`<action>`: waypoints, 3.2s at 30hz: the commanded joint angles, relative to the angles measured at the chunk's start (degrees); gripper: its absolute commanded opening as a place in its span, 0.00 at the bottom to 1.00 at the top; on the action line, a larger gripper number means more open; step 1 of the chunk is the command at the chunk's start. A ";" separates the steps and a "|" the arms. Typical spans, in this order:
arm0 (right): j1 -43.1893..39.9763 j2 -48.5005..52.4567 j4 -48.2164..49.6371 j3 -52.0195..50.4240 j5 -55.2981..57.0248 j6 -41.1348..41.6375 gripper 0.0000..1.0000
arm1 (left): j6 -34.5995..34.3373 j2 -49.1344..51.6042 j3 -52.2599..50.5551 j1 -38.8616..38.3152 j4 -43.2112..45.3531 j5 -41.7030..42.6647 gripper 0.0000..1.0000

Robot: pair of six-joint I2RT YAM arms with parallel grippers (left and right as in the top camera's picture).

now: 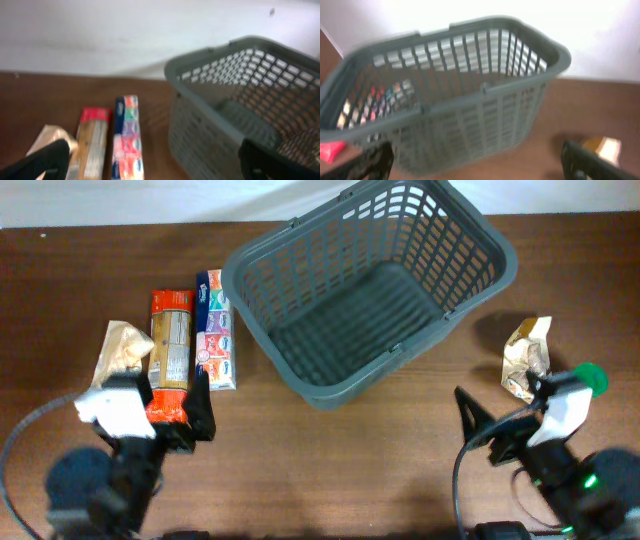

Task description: Pack container

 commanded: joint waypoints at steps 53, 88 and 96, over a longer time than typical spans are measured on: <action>-0.42 72.48 -28.15 63.49 5.14 18.43 0.04 | 7.87 51.25 43.58 -53.96 -42.14 -11.61 0.02; -0.15 73.88 -42.32 63.49 7.41 14.27 0.04 | 8.11 60.13 43.08 -42.25 -42.29 -21.38 0.02; 1.64 73.05 -45.40 63.49 7.41 13.70 0.04 | 8.13 60.13 43.08 -36.20 -40.70 -21.57 0.02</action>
